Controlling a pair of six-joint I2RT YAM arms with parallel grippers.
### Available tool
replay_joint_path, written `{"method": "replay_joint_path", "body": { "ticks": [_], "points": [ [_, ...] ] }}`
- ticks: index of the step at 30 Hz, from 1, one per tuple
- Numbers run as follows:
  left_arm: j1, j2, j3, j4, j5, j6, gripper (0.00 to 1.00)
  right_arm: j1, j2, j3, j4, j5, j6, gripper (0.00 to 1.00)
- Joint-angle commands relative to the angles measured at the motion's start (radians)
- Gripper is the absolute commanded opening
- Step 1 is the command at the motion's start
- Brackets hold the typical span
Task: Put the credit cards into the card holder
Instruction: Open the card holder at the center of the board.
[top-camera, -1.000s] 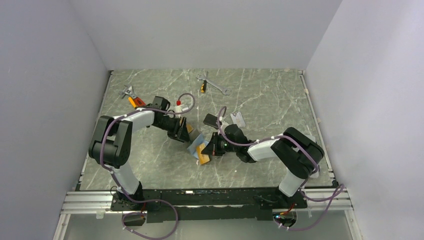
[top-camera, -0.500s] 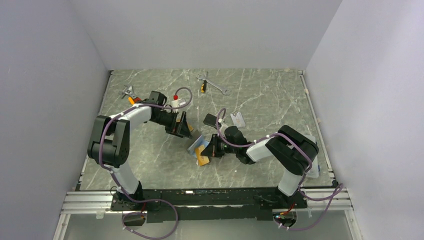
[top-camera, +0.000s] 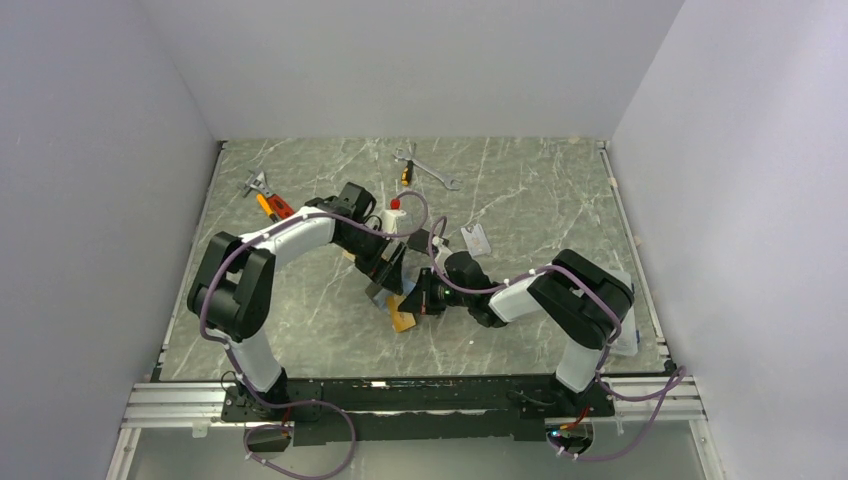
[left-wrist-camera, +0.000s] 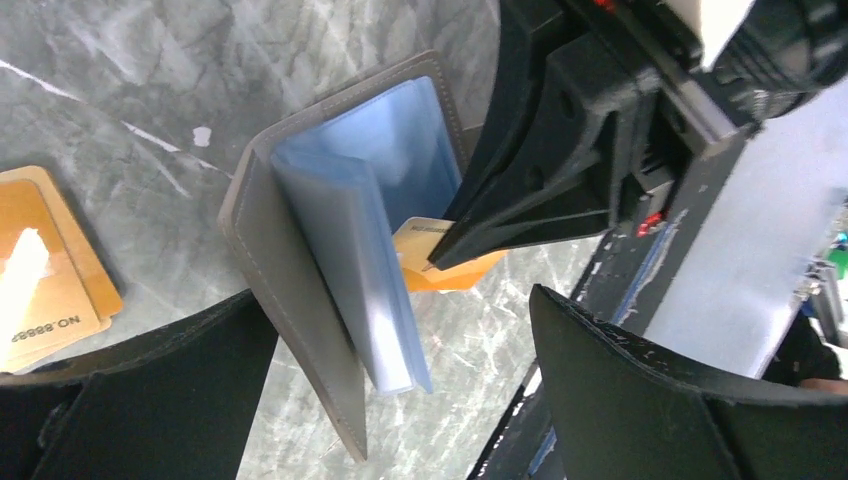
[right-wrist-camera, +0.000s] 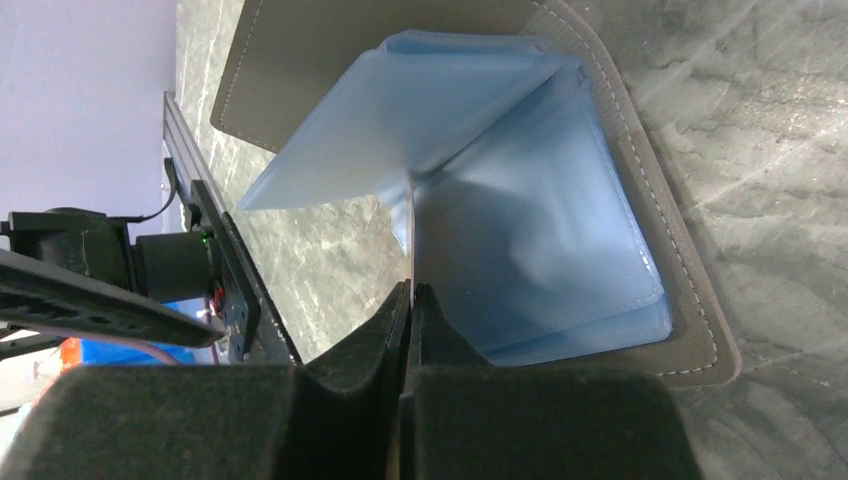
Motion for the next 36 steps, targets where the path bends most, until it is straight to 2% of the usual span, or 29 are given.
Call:
{"method": "replay_joint_path", "body": {
  "ticks": [1,8,13,19,22,29,36],
  "points": [
    [-0.013,0.005,0.02,-0.025,-0.133,0.066,0.99,0.006,0.019,-0.002,-0.027,0.029,-0.024,0.0],
    [-0.013,0.029,0.016,-0.025,-0.261,0.074,0.99,0.006,0.007,-0.018,-0.029,0.033,-0.023,0.0],
    [-0.011,0.032,0.026,-0.021,-0.263,0.079,0.98,0.004,-0.024,-0.051,-0.034,0.042,-0.024,0.0],
    [0.009,0.05,0.036,-0.041,-0.243,0.089,0.83,0.002,-0.073,-0.094,-0.048,0.056,-0.026,0.0],
    [0.025,0.055,0.038,-0.05,-0.225,0.094,0.71,-0.003,-0.08,-0.108,-0.043,0.057,-0.024,0.0],
    [0.03,0.055,0.031,-0.08,-0.136,0.106,0.34,-0.011,-0.099,-0.127,-0.048,0.06,-0.024,0.0],
    [-0.018,0.093,-0.027,-0.11,0.055,0.114,0.36,-0.037,-0.227,-0.185,-0.101,0.091,-0.016,0.0]
  ]
}}
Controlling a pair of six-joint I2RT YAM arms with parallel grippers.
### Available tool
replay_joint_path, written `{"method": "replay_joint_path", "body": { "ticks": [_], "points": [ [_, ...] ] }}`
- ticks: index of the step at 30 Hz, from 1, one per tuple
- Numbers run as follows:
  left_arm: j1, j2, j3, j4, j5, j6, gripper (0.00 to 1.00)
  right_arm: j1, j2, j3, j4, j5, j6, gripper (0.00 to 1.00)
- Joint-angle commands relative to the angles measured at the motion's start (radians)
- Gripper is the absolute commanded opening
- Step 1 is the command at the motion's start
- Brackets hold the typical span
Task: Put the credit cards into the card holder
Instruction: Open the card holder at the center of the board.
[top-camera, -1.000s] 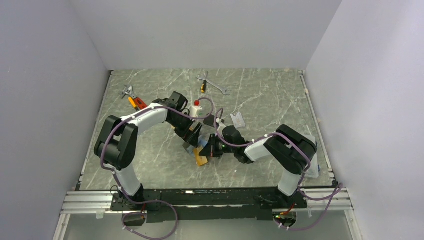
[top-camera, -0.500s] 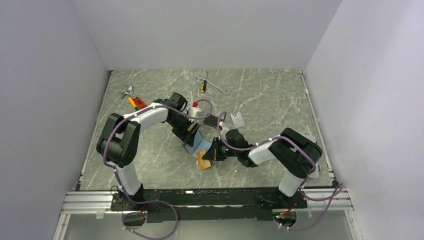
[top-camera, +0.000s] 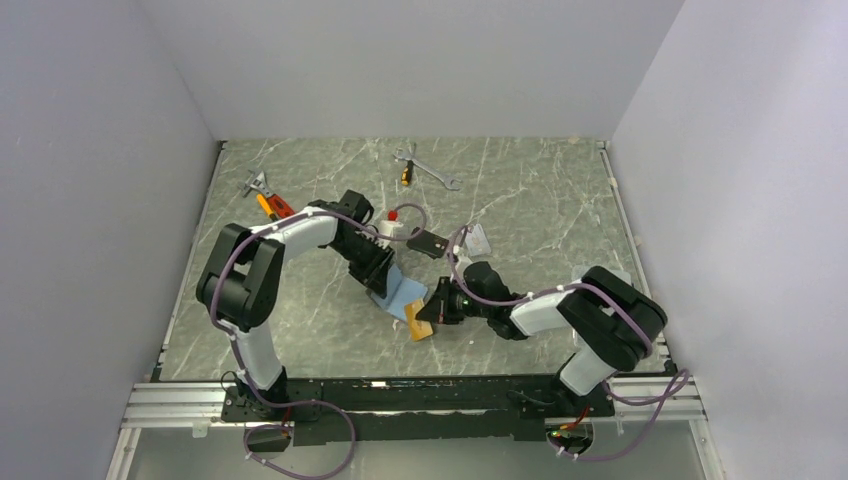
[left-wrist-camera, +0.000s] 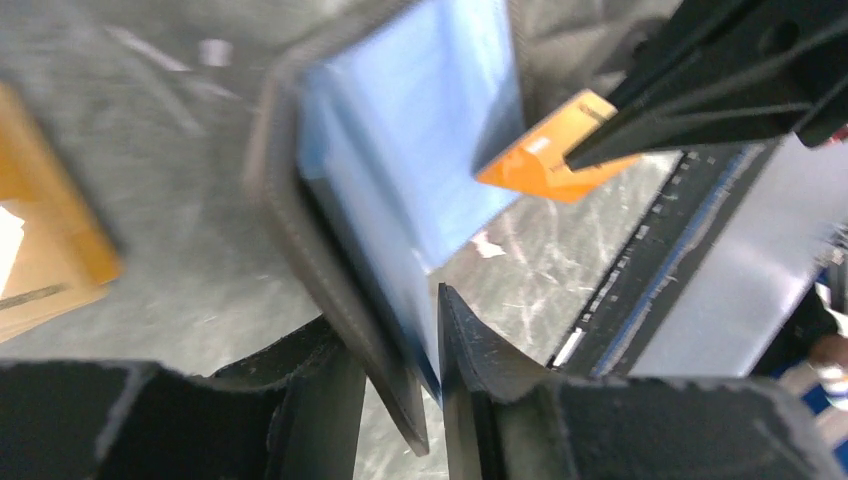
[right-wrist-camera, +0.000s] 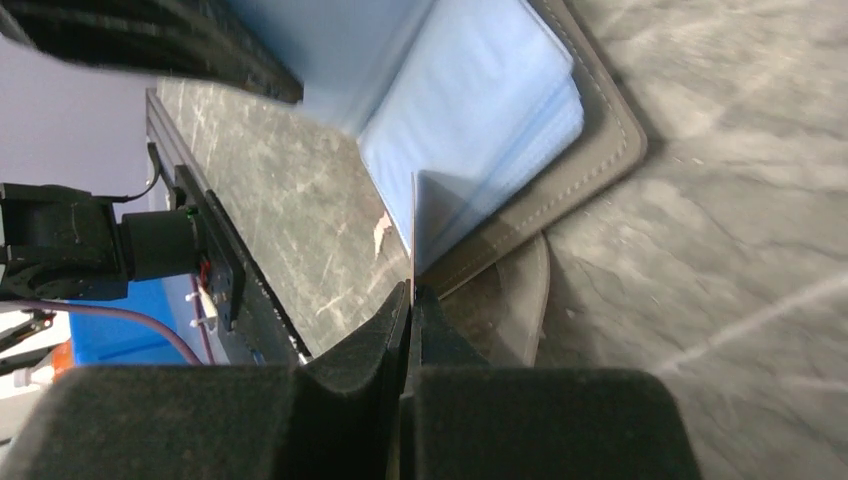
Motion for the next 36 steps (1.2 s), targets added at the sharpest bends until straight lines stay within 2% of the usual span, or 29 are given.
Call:
{"method": "replay_joint_path", "body": {
  "ticks": [1,9,12,15,20,21,22,26,32,36],
  "points": [
    [-0.038,0.038,-0.035,-0.033,0.173,0.016,0.36,-0.019,-0.09,-0.041,-0.082,0.07,-0.016,0.0],
    [-0.04,0.133,-0.011,-0.001,0.422,-0.071,0.39,-0.025,-0.207,-0.042,-0.173,0.127,-0.005,0.0],
    [-0.045,0.148,-0.006,0.042,0.527,-0.121,0.44,-0.029,-0.241,-0.029,-0.215,0.147,-0.008,0.0],
    [-0.071,0.147,-0.014,0.064,0.54,-0.129,0.48,-0.034,-0.26,-0.015,-0.237,0.159,-0.009,0.0],
    [-0.09,0.139,-0.071,0.107,0.476,-0.141,0.55,-0.036,-0.24,0.021,-0.222,0.164,-0.008,0.0],
    [-0.09,0.142,-0.066,0.095,0.463,-0.126,0.78,-0.037,-0.225,0.029,-0.209,0.158,-0.006,0.0],
    [-0.087,0.143,-0.06,0.08,0.453,-0.106,0.97,-0.036,-0.208,0.04,-0.194,0.148,-0.005,0.0],
    [-0.069,0.106,-0.06,0.042,0.384,-0.048,0.99,-0.034,-0.146,0.077,-0.157,0.116,-0.001,0.0],
    [-0.036,-0.038,-0.081,-0.006,0.256,0.032,0.99,-0.03,-0.116,0.102,-0.146,0.102,-0.002,0.0],
    [-0.038,-0.186,-0.066,-0.044,0.072,0.09,0.99,-0.019,-0.11,0.118,-0.159,0.108,-0.008,0.0]
  ]
}}
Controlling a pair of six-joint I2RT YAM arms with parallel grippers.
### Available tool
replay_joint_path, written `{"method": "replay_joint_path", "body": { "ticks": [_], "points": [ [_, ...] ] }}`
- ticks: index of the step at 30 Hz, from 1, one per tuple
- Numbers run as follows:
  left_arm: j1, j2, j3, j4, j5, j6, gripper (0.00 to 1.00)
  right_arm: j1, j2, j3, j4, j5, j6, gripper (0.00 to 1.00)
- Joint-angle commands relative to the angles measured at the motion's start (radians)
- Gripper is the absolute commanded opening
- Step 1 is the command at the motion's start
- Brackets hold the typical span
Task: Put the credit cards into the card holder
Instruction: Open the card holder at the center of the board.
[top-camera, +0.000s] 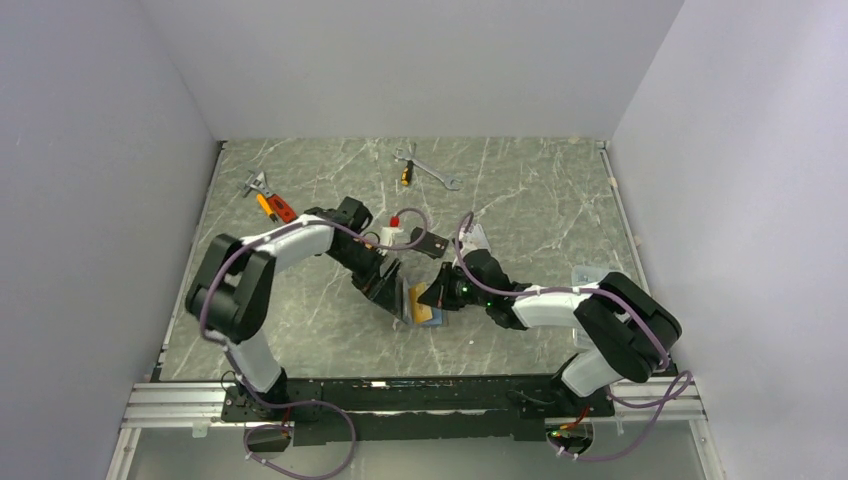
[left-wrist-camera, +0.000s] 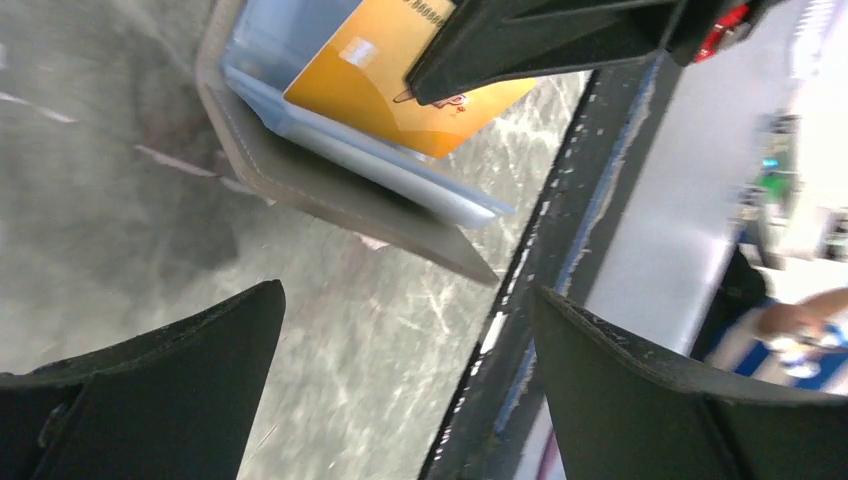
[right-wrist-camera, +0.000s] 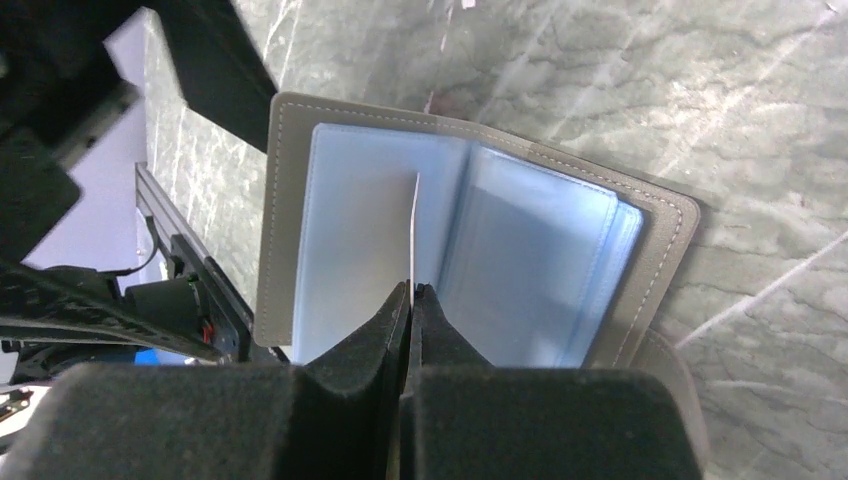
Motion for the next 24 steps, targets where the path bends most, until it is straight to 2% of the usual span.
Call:
{"method": "replay_joint_path", "body": {
  "ticks": [1,5,7,11,13,18,24],
  "points": [
    [-0.002,-0.196,0.035,-0.061,-0.213,0.118,0.99,0.015,0.01,0.048,0.048,-0.007,-0.01,0.0],
    [0.025,-0.326,0.116,-0.114,-0.317,0.17,0.99,0.03,0.045,0.058,0.052,-0.007,-0.006,0.0],
    [0.045,-0.335,0.172,-0.14,-0.377,0.172,0.99,0.044,0.059,0.073,0.043,-0.004,-0.007,0.0],
    [0.087,-0.292,0.304,-0.299,-0.296,0.243,0.99,0.078,0.052,0.108,-0.005,0.03,-0.02,0.0],
    [0.087,-0.317,0.298,-0.289,-0.275,0.28,1.0,0.093,0.049,0.126,-0.03,0.042,-0.025,0.0],
    [0.082,-0.479,0.147,-0.09,-0.286,0.327,0.99,0.142,0.022,0.191,-0.138,0.112,-0.07,0.0],
    [0.088,-0.469,0.168,-0.119,-0.251,0.323,0.99,0.204,0.037,0.263,-0.233,0.162,-0.109,0.0]
  ]
}}
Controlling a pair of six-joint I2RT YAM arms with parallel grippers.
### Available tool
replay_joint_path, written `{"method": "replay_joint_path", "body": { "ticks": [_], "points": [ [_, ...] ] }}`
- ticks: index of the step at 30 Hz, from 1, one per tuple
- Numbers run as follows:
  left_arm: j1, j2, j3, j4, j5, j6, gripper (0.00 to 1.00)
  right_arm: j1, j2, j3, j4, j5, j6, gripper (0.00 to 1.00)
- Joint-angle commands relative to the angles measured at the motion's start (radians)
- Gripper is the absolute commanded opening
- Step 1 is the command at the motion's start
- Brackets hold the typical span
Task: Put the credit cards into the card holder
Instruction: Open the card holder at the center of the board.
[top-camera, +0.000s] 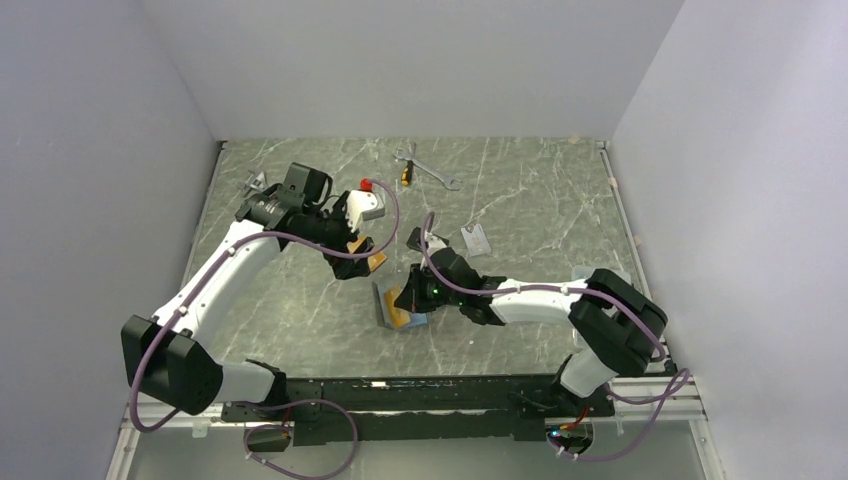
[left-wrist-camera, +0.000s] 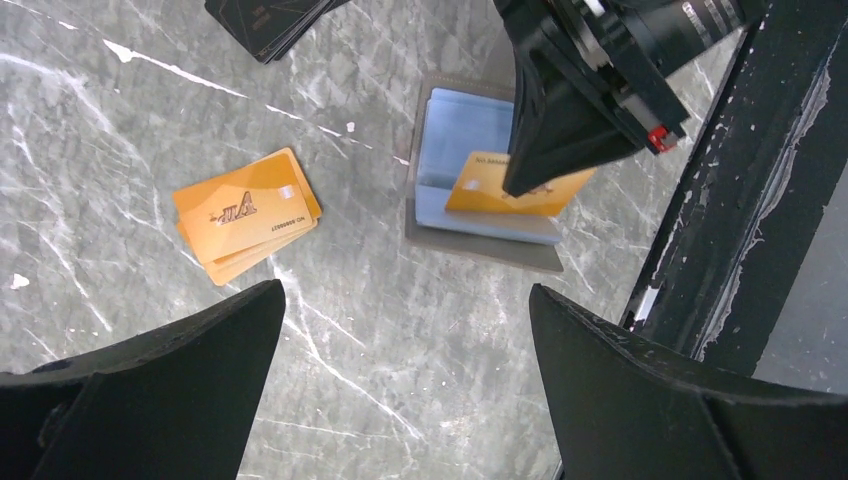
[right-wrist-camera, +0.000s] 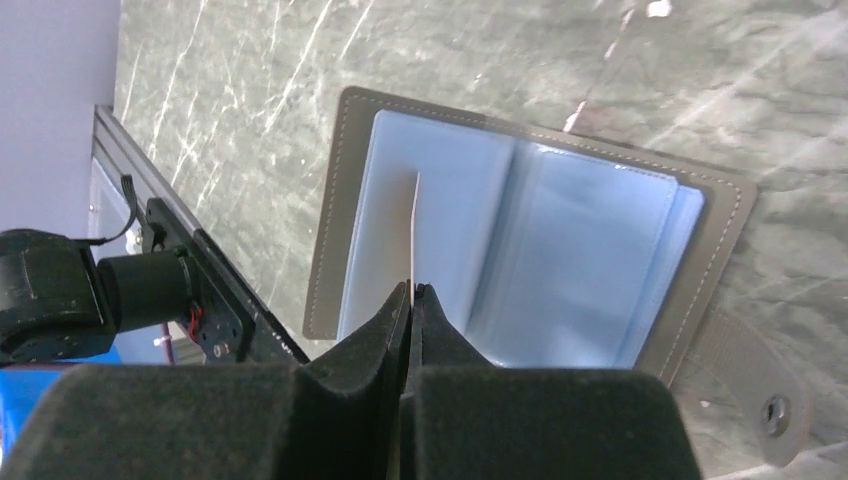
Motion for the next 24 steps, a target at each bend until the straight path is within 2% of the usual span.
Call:
{"method": "replay_joint_path", "body": {
  "ticks": [1,7,16,21,24],
  "points": [
    [0.004,-0.022,-0.001,0.051,0.04,0.025,0.99,0.042,-0.009,0.071,-0.073,0.062,-0.052,0.0],
    [0.002,-0.051,-0.049,0.093,-0.033,0.026,0.99,0.056,0.049,0.093,-0.092,0.058,-0.062,0.0],
    [0.01,-0.083,-0.113,0.142,-0.098,0.028,0.99,0.11,0.18,0.229,-0.194,0.083,-0.124,0.0],
    [0.087,-0.048,-0.122,0.084,0.079,0.047,0.99,0.115,0.205,0.226,-0.215,0.104,-0.122,0.0],
    [0.131,0.064,-0.046,-0.045,0.231,0.051,0.99,0.116,0.218,0.214,-0.211,0.107,-0.115,0.0]
  ]
}}
